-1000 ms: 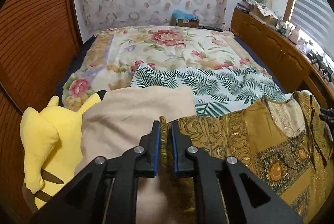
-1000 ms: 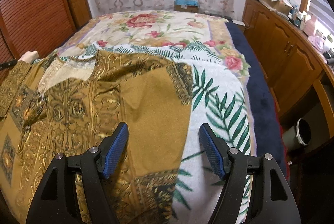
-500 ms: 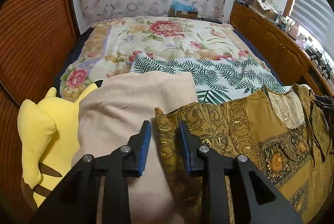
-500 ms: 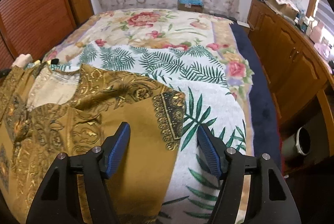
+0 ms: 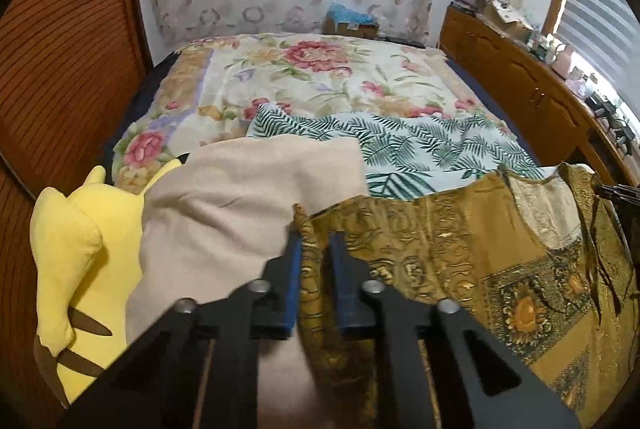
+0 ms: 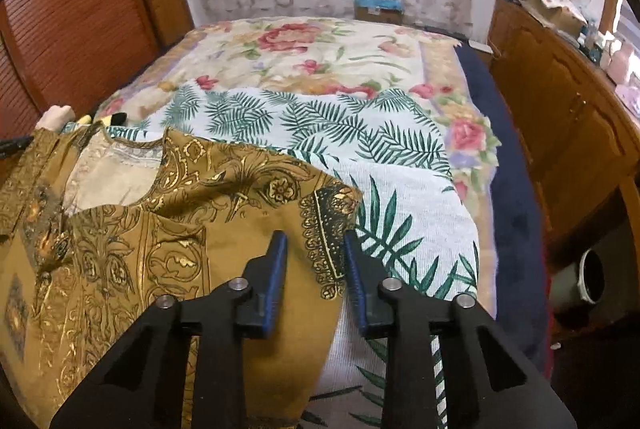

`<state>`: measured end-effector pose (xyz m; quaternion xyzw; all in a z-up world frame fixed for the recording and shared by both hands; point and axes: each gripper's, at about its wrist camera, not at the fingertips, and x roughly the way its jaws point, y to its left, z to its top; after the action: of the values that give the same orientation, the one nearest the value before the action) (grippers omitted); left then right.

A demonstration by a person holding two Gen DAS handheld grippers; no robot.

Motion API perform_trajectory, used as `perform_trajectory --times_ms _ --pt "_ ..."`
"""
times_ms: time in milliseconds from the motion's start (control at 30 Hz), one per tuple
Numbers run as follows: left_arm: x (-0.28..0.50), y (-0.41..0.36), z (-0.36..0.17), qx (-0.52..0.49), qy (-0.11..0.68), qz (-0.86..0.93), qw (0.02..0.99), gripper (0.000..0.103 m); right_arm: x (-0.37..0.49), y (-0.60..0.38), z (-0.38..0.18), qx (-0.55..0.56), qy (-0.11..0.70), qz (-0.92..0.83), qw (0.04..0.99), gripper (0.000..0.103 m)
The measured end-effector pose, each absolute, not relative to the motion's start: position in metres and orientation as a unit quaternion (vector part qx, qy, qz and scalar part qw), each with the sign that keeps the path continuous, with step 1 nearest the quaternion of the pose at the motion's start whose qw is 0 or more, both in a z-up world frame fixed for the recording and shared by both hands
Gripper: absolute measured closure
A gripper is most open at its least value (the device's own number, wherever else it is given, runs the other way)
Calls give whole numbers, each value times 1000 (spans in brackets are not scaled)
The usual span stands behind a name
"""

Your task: Fold small clothes

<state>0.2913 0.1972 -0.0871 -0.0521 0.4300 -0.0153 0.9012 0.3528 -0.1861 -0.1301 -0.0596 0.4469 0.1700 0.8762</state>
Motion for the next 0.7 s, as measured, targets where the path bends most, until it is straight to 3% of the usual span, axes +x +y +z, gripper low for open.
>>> perform_trajectory --times_ms 167,600,667,700 --pt "272 186 -63 -29 391 -2 920 102 346 -179 -119 -59 431 184 882 100" --pt "214 166 -11 -33 315 -38 948 103 259 -163 -47 -55 332 221 915 103" --pt "221 173 -14 -45 330 -52 941 93 252 -159 -42 -62 327 217 917 103" --pt "225 174 -17 -49 341 -57 937 83 251 -158 -42 -64 328 216 918 103"
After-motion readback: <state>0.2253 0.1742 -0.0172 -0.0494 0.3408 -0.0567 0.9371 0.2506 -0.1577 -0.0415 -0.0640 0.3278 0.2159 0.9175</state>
